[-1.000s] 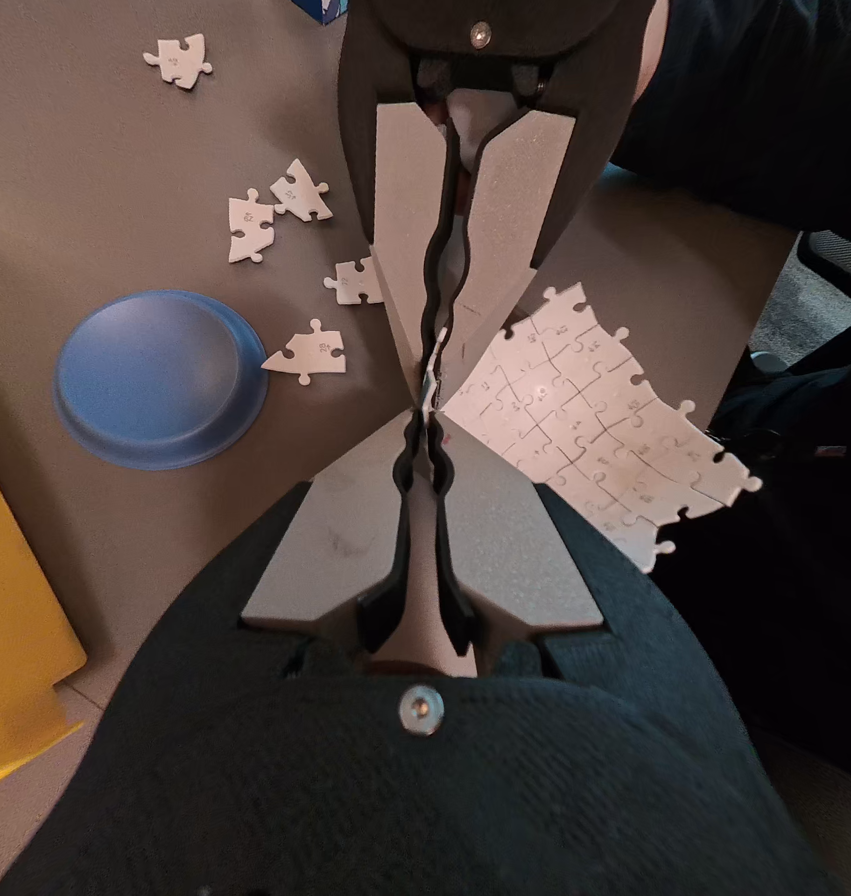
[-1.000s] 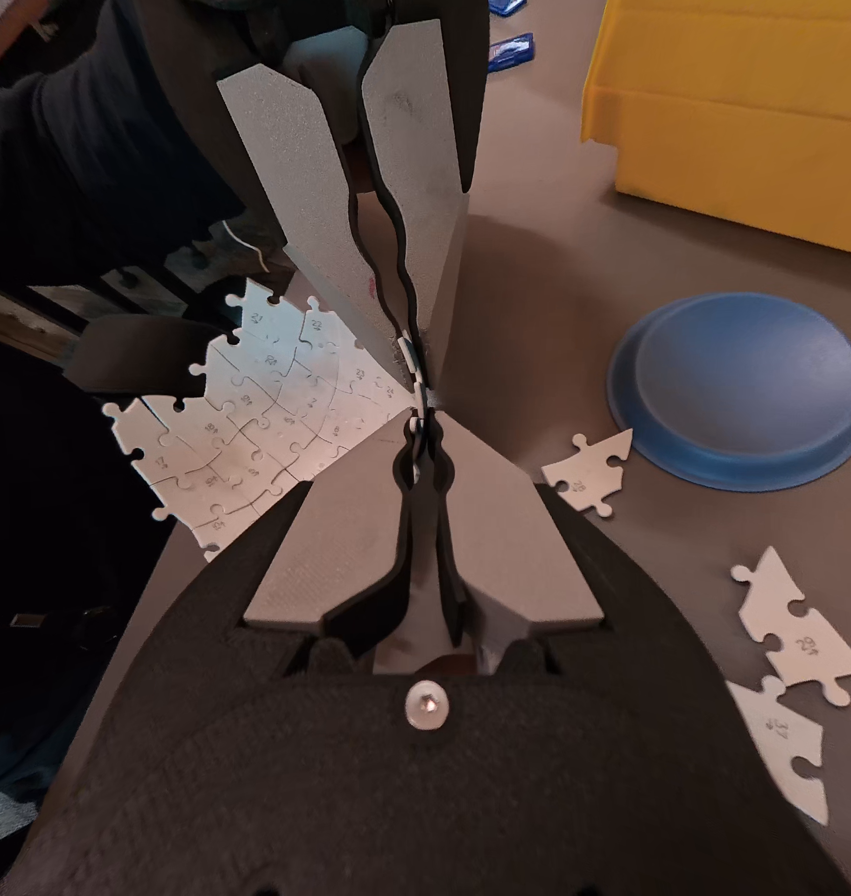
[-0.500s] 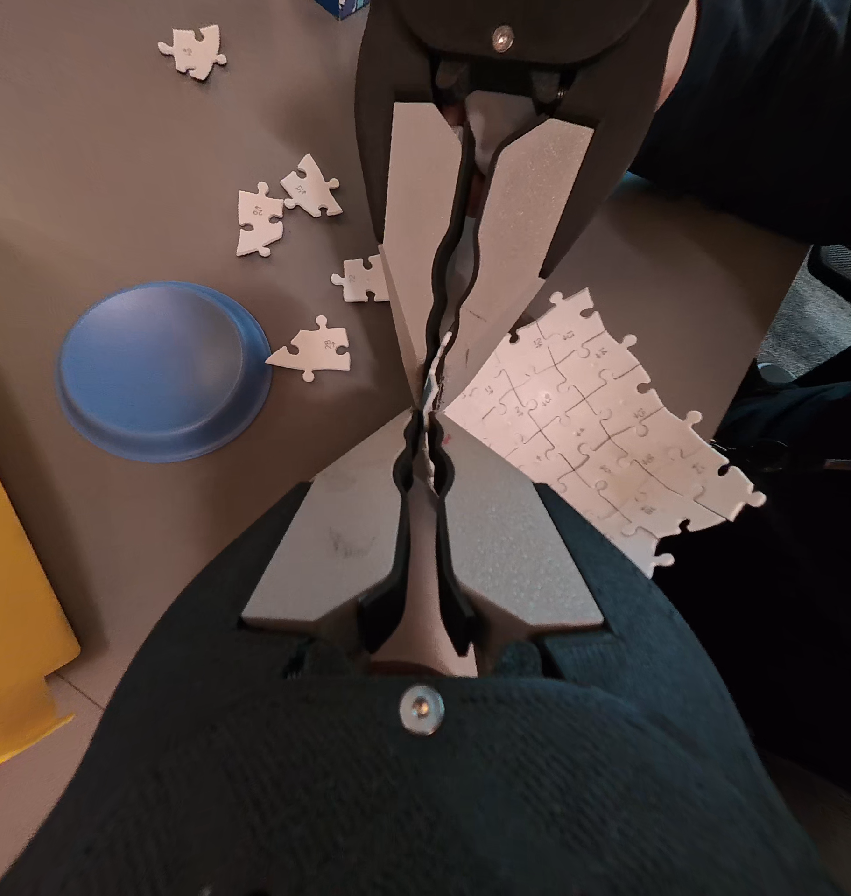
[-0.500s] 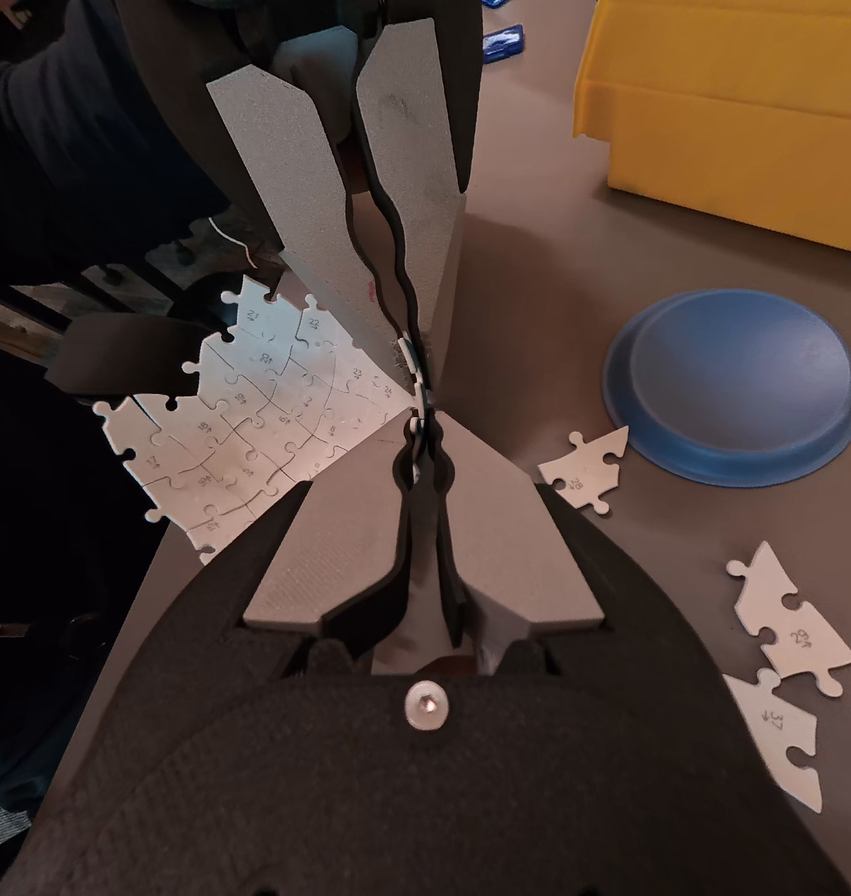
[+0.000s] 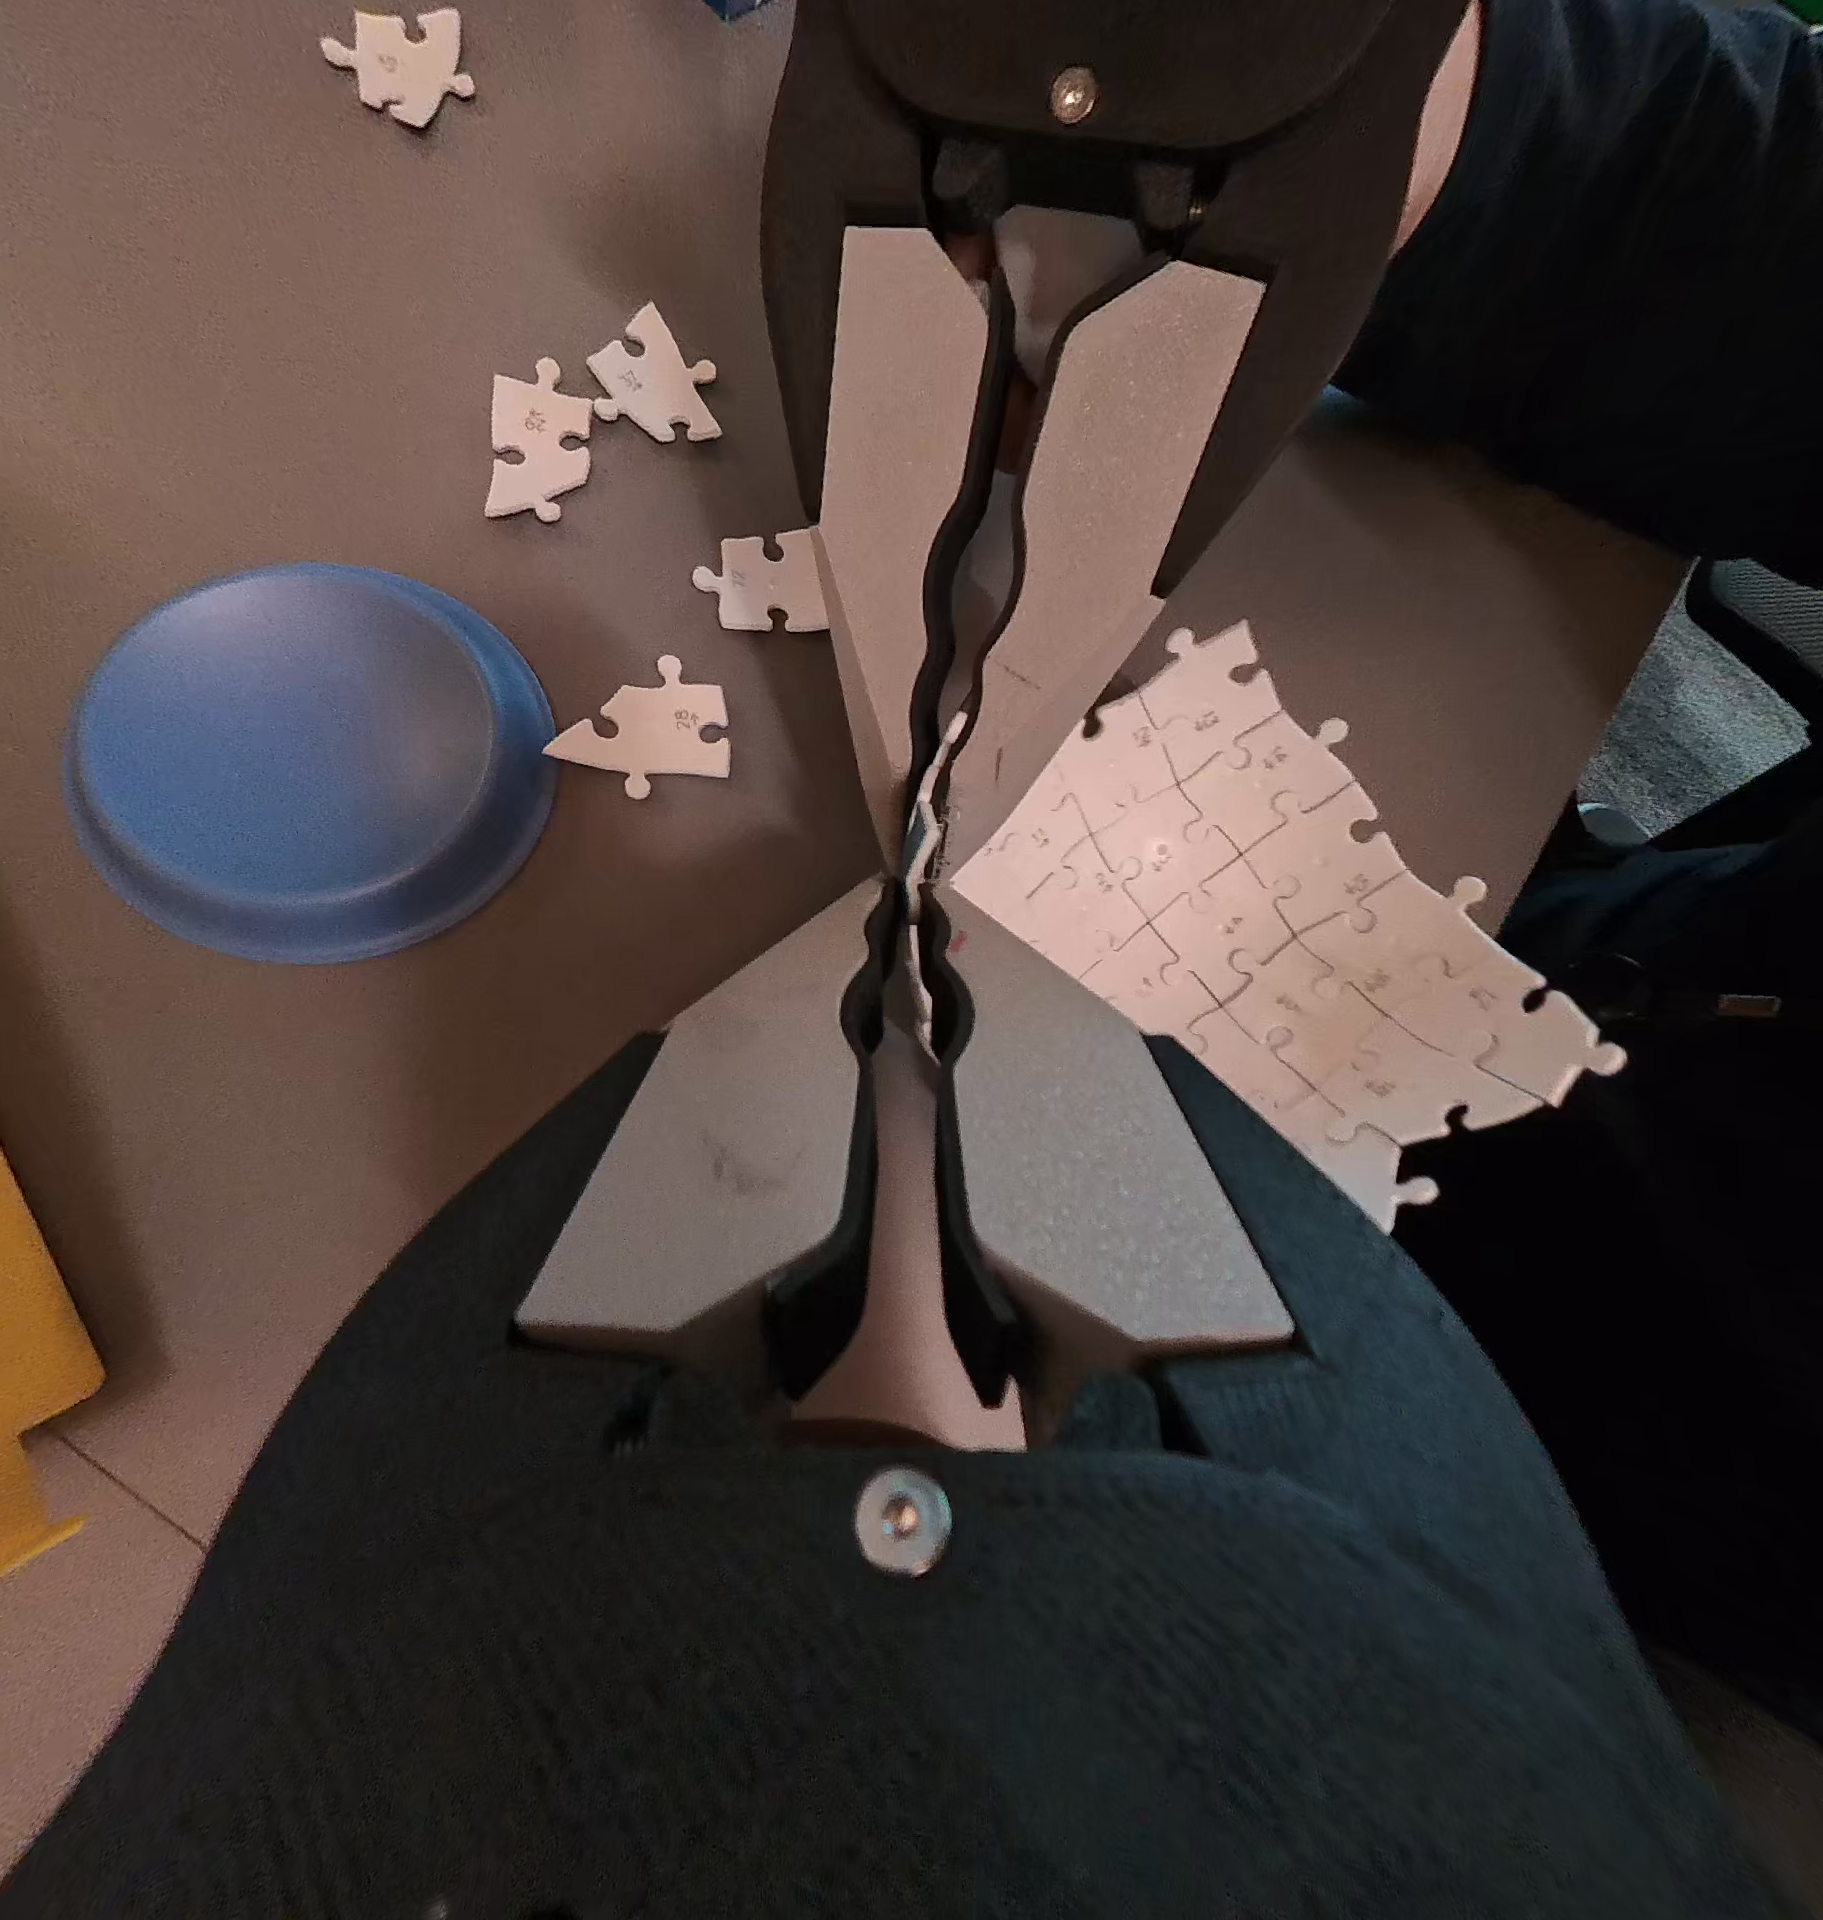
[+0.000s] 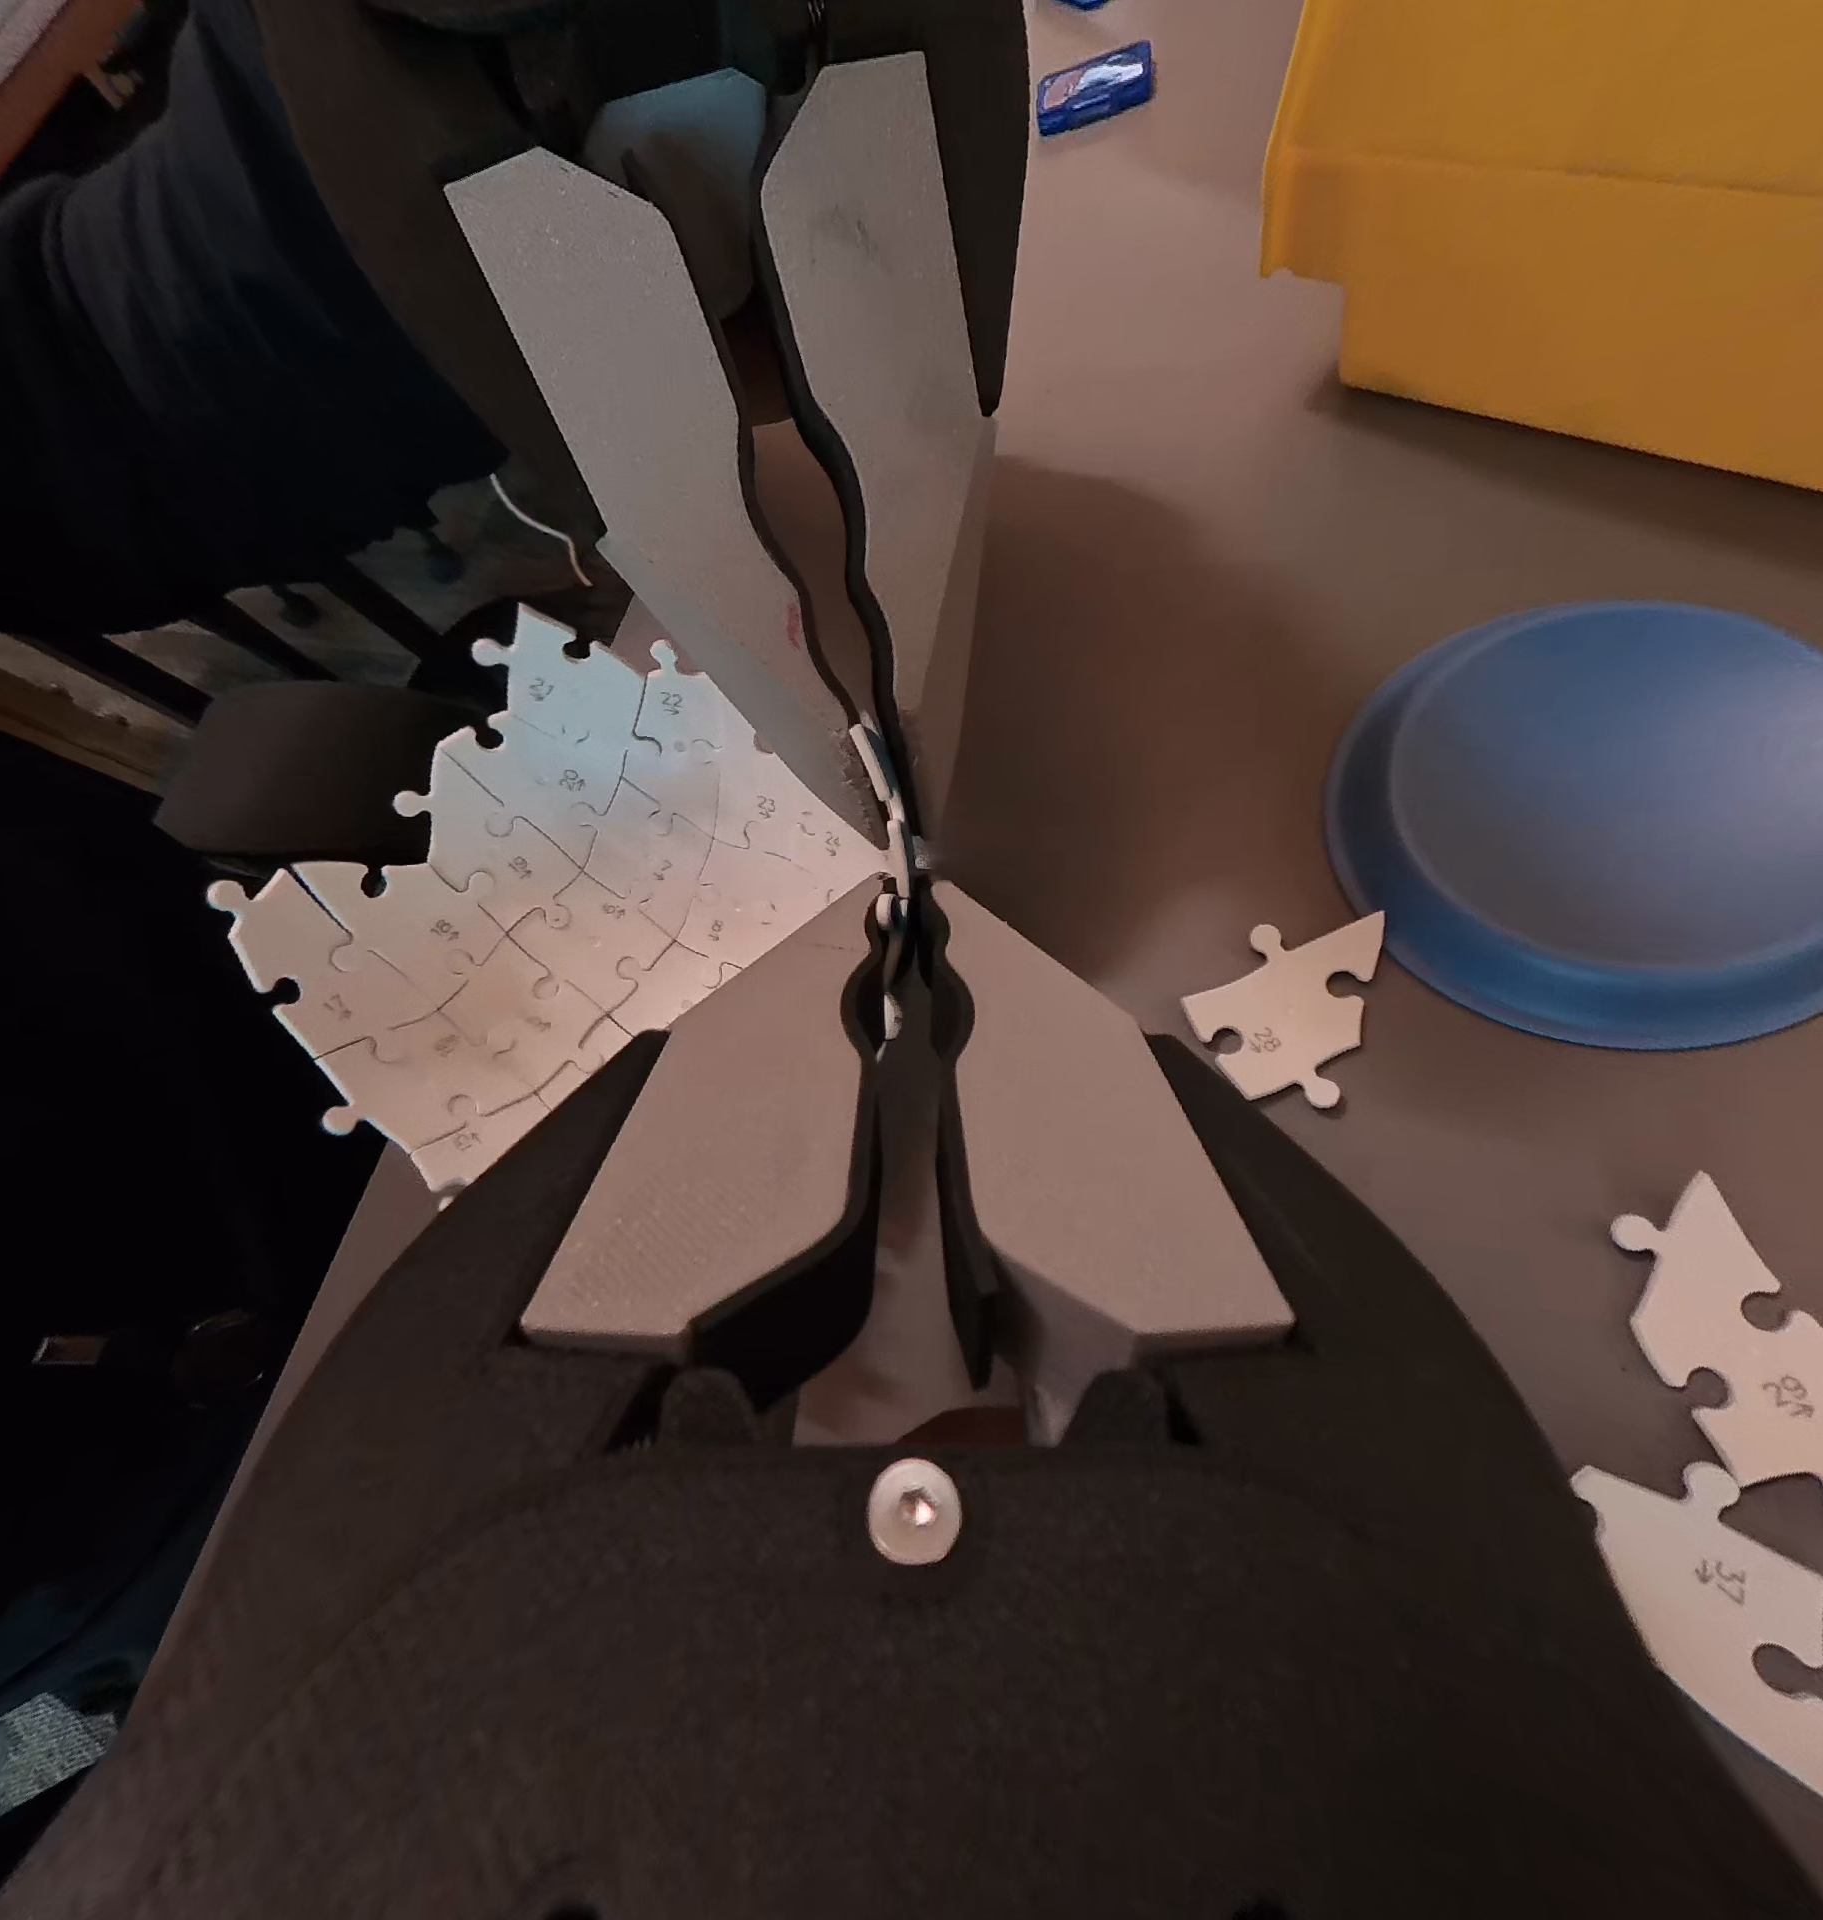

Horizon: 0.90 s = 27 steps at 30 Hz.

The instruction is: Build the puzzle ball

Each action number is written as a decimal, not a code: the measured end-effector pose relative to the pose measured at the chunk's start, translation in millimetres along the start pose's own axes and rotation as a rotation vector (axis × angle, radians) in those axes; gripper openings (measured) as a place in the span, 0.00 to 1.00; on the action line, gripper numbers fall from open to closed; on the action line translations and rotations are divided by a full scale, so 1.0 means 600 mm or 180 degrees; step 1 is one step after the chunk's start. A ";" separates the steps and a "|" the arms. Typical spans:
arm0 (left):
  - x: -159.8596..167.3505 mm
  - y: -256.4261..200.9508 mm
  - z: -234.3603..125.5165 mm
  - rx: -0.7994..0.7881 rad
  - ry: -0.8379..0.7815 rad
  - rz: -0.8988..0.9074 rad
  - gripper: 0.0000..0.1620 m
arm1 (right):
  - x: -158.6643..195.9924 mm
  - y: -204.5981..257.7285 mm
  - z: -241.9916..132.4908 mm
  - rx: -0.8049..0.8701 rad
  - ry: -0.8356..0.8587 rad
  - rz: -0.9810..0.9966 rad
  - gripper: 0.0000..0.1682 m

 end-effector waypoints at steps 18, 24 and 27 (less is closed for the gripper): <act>0.006 -0.015 -0.022 -0.0298 0.0014 -0.0067 0.01 | 0.004 0.002 -0.033 0.0210 0.0161 -0.0024 0.08; 0.018 -0.018 -0.028 -0.0434 0.0019 -0.0154 0.02 | 0.008 0.001 -0.044 0.0221 0.0197 0.0008 0.08; 0.019 -0.021 -0.029 -0.0459 0.0019 -0.0173 0.02 | 0.011 0.005 -0.038 0.0187 0.0248 0.0015 0.09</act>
Point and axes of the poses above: each gripper's, where its closed fingertips meet, z out along the fingers, x out of its underside, y = z × x across the jaws, the point moved 4 cm from there along -z, back along the fingers, and after that the axes turned 13 degrees about z, right-handed, at the moved point
